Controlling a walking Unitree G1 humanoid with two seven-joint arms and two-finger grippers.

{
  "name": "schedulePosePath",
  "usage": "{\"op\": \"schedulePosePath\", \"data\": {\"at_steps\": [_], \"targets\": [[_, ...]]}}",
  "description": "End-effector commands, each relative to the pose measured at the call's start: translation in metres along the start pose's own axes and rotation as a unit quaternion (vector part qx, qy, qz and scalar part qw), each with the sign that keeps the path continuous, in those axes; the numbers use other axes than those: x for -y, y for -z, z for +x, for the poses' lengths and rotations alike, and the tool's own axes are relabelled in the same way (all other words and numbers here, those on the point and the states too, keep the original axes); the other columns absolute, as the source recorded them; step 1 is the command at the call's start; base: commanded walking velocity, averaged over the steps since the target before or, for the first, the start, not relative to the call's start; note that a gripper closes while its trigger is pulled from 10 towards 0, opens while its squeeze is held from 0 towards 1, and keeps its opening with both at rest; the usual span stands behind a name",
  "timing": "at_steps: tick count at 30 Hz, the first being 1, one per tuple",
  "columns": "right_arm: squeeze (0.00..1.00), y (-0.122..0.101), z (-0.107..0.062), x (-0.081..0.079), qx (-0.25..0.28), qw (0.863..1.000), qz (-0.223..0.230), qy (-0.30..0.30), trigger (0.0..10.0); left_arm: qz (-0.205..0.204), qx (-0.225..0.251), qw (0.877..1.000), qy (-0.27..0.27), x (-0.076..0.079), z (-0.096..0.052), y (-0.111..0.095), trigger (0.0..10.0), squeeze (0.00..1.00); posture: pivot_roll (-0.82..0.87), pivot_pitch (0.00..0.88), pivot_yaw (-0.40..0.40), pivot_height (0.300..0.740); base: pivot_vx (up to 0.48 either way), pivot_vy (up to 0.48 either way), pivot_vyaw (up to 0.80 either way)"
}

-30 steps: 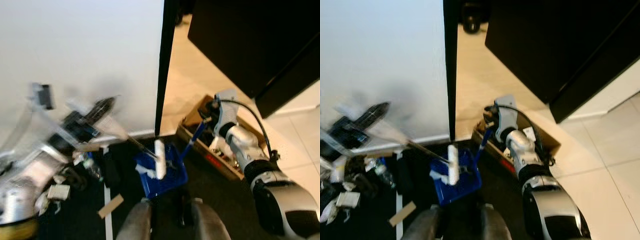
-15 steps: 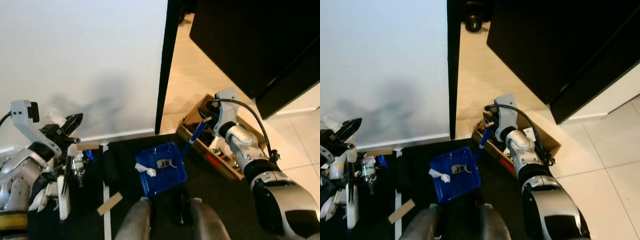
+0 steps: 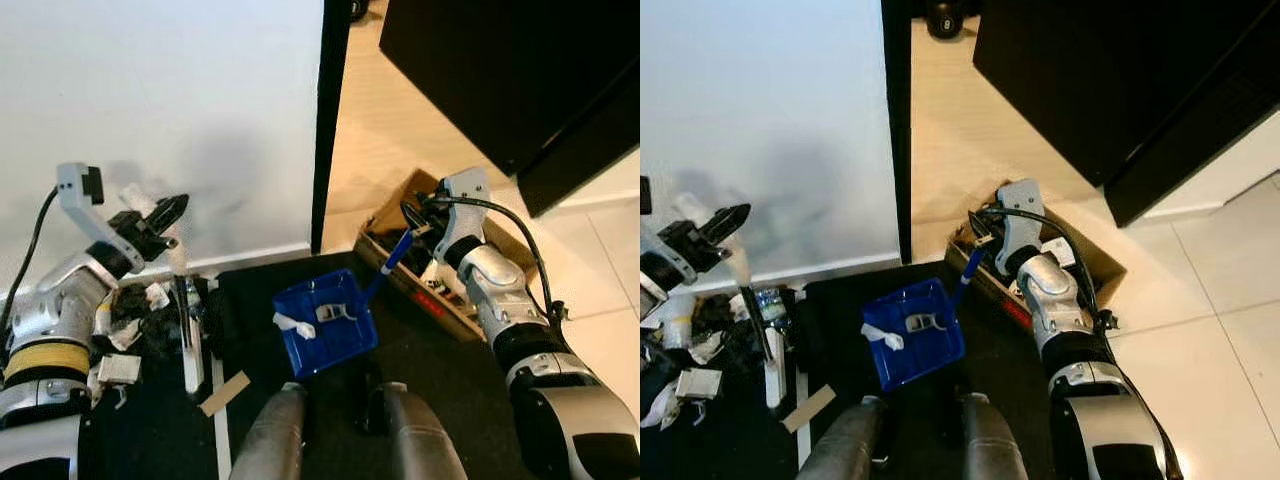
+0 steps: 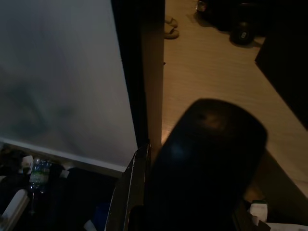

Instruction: Sweep floor

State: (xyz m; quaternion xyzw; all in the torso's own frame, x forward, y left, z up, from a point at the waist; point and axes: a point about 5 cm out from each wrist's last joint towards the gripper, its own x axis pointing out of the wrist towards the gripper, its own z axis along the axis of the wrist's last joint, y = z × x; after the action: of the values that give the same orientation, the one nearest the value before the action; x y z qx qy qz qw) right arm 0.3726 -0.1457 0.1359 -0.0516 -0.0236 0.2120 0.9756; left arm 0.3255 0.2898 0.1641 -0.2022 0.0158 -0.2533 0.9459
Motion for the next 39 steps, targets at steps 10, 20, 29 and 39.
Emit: {"op": "schedulePosePath", "data": {"at_steps": [10,20,29,39], "targets": [[0.0,0.03,-0.016,0.002,-0.074,0.997,0.015,0.004,10.0,-0.202,0.014,0.957,0.207,0.055,0.05,0.018,10.0,0.0,0.01,0.49,-0.041,0.74,0.0,0.0,0.0],[0.0,0.028,-0.013,-0.003,-0.073,0.997,0.017,0.003,10.0,-0.312,-0.008,0.894,0.321,0.109,0.063,0.032,10.0,0.0,0.02,0.491,-0.037,0.74,0.0,0.0,0.0],[0.0,0.022,-0.004,-0.003,-0.073,0.996,0.036,0.045,10.0,-0.257,0.028,0.895,0.363,0.128,0.05,-0.009,10.0,0.0,0.06,0.483,-0.028,0.74,0.0,0.0,0.0],[0.0,0.026,-0.009,-0.005,-0.059,0.995,0.062,0.043,10.0,-0.134,0.095,0.937,0.308,0.114,0.011,-0.071,10.0,0.0,0.11,0.451,-0.014,0.74,0.0,0.0,0.0]]}}
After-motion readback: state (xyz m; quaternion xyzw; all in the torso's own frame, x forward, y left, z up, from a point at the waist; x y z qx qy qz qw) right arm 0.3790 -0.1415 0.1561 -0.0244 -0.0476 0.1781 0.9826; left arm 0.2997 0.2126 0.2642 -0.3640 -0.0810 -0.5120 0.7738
